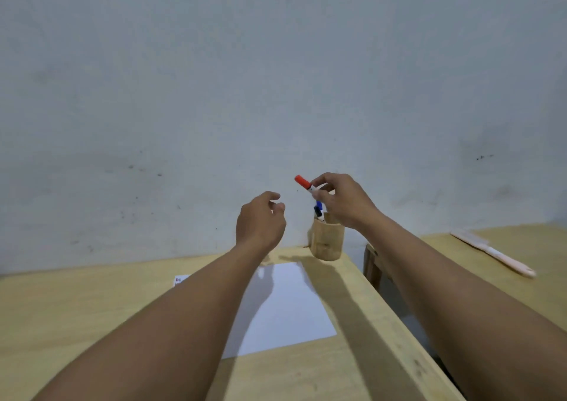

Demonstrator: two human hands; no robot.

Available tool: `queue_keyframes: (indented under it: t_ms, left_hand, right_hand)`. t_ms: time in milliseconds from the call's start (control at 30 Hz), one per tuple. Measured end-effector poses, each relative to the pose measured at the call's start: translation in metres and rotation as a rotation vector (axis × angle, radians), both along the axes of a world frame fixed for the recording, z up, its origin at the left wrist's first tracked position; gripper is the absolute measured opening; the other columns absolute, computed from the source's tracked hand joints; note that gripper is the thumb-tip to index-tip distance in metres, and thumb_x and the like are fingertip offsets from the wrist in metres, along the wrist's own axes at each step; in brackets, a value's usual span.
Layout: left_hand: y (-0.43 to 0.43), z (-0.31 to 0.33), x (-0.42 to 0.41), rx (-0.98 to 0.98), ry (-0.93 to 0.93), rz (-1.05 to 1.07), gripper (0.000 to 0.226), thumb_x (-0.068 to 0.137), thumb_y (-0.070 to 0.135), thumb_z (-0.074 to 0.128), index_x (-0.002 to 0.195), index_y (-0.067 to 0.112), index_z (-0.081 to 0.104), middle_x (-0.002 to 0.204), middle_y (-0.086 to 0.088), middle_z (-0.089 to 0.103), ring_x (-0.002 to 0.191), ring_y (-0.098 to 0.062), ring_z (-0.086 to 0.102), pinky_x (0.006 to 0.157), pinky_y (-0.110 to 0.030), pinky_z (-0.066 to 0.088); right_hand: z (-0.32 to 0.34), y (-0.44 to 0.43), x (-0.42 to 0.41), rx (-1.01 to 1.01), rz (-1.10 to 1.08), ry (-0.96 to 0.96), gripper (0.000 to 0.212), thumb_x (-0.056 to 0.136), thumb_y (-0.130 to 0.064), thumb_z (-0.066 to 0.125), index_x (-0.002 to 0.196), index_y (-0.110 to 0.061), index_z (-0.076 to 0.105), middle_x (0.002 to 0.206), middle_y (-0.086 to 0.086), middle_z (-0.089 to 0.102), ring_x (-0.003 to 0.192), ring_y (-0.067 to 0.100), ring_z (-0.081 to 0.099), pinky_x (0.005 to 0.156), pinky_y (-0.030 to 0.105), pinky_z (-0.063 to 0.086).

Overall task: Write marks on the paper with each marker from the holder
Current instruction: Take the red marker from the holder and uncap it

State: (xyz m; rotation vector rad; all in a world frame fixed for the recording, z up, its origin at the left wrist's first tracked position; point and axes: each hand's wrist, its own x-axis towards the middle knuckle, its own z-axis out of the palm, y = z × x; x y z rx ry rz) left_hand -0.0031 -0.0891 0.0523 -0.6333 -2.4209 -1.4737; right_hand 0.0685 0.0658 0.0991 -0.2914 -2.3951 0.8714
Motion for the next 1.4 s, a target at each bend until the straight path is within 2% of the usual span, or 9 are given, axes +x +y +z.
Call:
queue_keyframes:
  t_ms: [167, 300, 467, 567, 667, 867, 1033, 1233, 1400]
  left_hand:
    - [-0.038, 0.026, 0.025, 0.069, 0.046, -0.111, 0.026, 0.095, 0.032, 0.060, 0.118, 0.028, 0.070, 0.100, 0.007, 0.071, 0.092, -0.012, 0.064, 0.073, -0.021, 0.043]
    - [-0.064, 0.035, 0.038, 0.126, 0.016, -0.143, 0.011, 0.091, 0.028, 0.070, 0.097, 0.023, 0.077, 0.084, 0.007, 0.074, 0.080, -0.009, 0.067, 0.064, -0.015, 0.043]
    - [-0.094, 0.040, 0.043, 0.300, -0.104, -0.062, 0.006, 0.090, 0.024, 0.071, 0.088, 0.022, 0.076, 0.086, 0.001, 0.076, 0.088, -0.020, 0.070, 0.079, -0.036, 0.059]
    - [-0.111, 0.040, 0.044, 0.386, -0.149, -0.030, 0.011, 0.090, 0.024, 0.070, 0.080, 0.025, 0.075, 0.085, 0.002, 0.078, 0.091, -0.022, 0.072, 0.087, -0.046, 0.060]
    - [-0.127, 0.037, 0.044, 0.368, -0.165, -0.061, 0.013, 0.090, 0.026, 0.068, 0.081, 0.024, 0.077, 0.081, 0.005, 0.078, 0.085, -0.016, 0.071, 0.089, -0.044, 0.059]
    - [-0.159, 0.029, 0.042, 0.289, -0.219, -0.089, 0.019, 0.094, 0.030, 0.065, 0.086, 0.018, 0.078, 0.080, 0.002, 0.075, 0.079, -0.017, 0.064, 0.088, -0.043, 0.057]
    - [-0.191, 0.016, 0.026, 0.197, -0.260, -0.023, 0.024, 0.093, 0.036, 0.065, 0.082, 0.019, 0.078, 0.080, 0.002, 0.069, 0.080, -0.020, 0.062, 0.087, -0.042, 0.057]
    - [-0.217, -0.018, 0.012, -0.043, -0.225, 0.138, 0.015, 0.083, 0.028, 0.078, 0.086, 0.014, 0.078, 0.092, -0.001, 0.072, 0.071, -0.014, 0.057, 0.054, -0.024, 0.039]
    - [-0.228, -0.051, 0.000, -0.217, -0.206, 0.200, 0.018, 0.080, 0.022, 0.082, 0.095, 0.013, 0.080, 0.094, -0.006, 0.075, 0.080, -0.021, 0.067, 0.069, -0.024, 0.047]
  right_hand:
    - [0.006, -0.040, 0.023, 0.108, 0.075, -0.070, 0.016, 0.098, -0.022, 0.065, 0.109, -0.022, 0.077, 0.100, 0.000, 0.071, 0.085, 0.019, 0.064, 0.076, 0.036, 0.050]
    - [0.011, -0.068, 0.036, 0.124, 0.112, -0.089, 0.017, 0.097, -0.023, 0.066, 0.110, -0.022, 0.077, 0.100, -0.002, 0.070, 0.073, 0.012, 0.059, 0.068, 0.031, 0.047]
    - [0.005, -0.109, 0.040, 0.097, -0.058, 0.115, 0.019, 0.091, -0.036, 0.070, 0.086, -0.019, 0.063, 0.084, -0.004, 0.063, 0.077, 0.018, 0.060, 0.063, 0.033, 0.045]
    - [-0.001, -0.139, 0.043, -0.201, 0.043, 0.006, 0.038, 0.094, -0.044, 0.063, 0.074, -0.012, 0.060, 0.070, 0.001, 0.061, 0.065, 0.020, 0.056, 0.060, 0.036, 0.050]
    - [-0.004, -0.165, 0.044, -0.694, 0.155, -0.100, 0.045, 0.095, -0.053, 0.059, 0.100, -0.010, 0.071, 0.083, 0.002, 0.064, 0.069, 0.015, 0.058, 0.057, 0.029, 0.050]
    - [-0.017, -0.194, 0.027, -1.080, 0.241, 0.070, 0.014, 0.096, -0.025, 0.065, 0.092, -0.012, 0.069, 0.071, -0.001, 0.055, 0.056, 0.010, 0.045, 0.051, 0.023, 0.041]
    - [-0.030, -0.206, 0.022, -1.039, 0.254, 0.035, 0.010, 0.095, -0.017, 0.064, 0.093, -0.009, 0.070, 0.074, 0.002, 0.066, 0.059, 0.010, 0.052, 0.056, 0.023, 0.046]
    - [-0.065, -0.224, 0.014, -0.962, 0.220, -0.053, 0.011, 0.090, -0.019, 0.064, 0.087, -0.010, 0.070, 0.073, 0.002, 0.067, 0.056, 0.011, 0.055, 0.054, 0.025, 0.048]
    - [-0.098, -0.236, 0.009, -0.890, 0.227, -0.107, 0.012, 0.090, -0.018, 0.061, 0.089, -0.009, 0.068, 0.077, 0.005, 0.069, 0.060, 0.015, 0.057, 0.054, 0.026, 0.050]
